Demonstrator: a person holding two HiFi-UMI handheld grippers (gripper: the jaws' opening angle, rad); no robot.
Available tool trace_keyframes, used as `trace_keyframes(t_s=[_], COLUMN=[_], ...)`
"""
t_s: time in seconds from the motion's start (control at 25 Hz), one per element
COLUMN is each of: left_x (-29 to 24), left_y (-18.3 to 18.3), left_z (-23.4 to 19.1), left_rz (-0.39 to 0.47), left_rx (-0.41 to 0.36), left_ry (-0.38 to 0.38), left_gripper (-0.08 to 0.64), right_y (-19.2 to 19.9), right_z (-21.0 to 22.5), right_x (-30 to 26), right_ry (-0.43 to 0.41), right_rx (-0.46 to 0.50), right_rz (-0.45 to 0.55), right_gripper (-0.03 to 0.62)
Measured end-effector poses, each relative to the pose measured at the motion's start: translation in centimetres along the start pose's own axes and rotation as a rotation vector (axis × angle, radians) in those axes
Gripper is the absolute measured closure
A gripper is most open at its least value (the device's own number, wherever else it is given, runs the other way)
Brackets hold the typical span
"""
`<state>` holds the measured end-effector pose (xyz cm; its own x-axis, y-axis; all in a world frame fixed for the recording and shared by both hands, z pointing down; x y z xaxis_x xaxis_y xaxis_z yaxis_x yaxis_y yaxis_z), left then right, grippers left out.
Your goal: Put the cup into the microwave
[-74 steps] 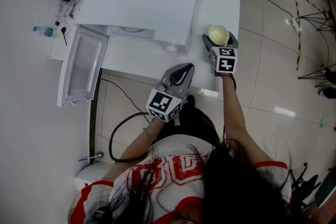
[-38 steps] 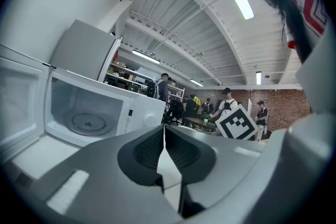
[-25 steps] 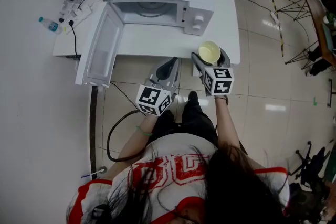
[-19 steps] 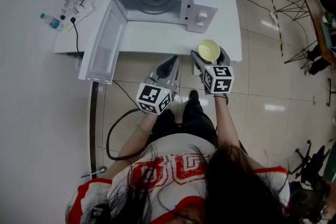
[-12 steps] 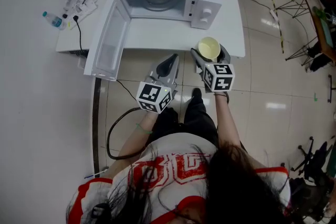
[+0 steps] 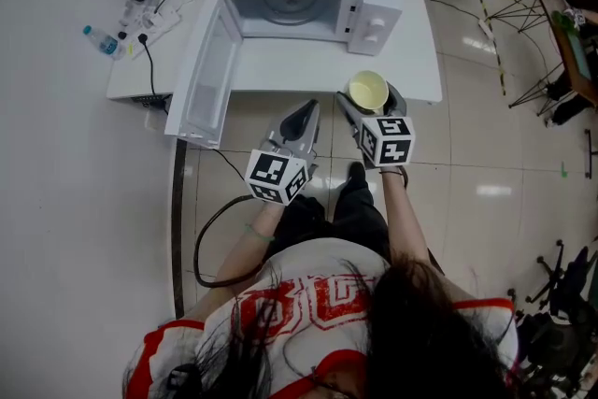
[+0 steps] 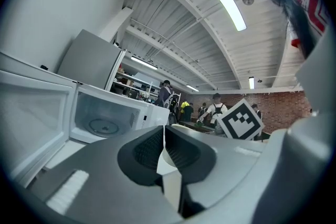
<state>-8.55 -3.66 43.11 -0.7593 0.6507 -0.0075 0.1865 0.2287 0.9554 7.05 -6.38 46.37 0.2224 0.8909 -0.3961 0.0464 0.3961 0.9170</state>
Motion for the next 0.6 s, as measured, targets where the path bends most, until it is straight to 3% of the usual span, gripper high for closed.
trace_keyframes(t_s=[0.6], left_x=[1.3], left_y=[-0.9], left_z=[-2.8], left_rz=[0.014], left_rx=[0.001], left_ry=[-0.055], left_gripper=[0.558], right_y=[-1.1], right_z=[-3.9], right_x=[-3.2], right_ry=[-0.077], right_rx=[0.040], right_rz=[-0.022], right_gripper=[0.141])
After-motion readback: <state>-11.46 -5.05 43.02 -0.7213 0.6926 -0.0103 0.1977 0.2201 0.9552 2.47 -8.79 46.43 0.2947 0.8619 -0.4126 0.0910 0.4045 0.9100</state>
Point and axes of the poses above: the fingertips, and each gripper's own axes: x backward along the fingers, z to its right, y out of its underside, the point moved 5 cm from there along x, backward along the fingers, and after that the axes turned 3 degrees about x, right-handed, at the moved point
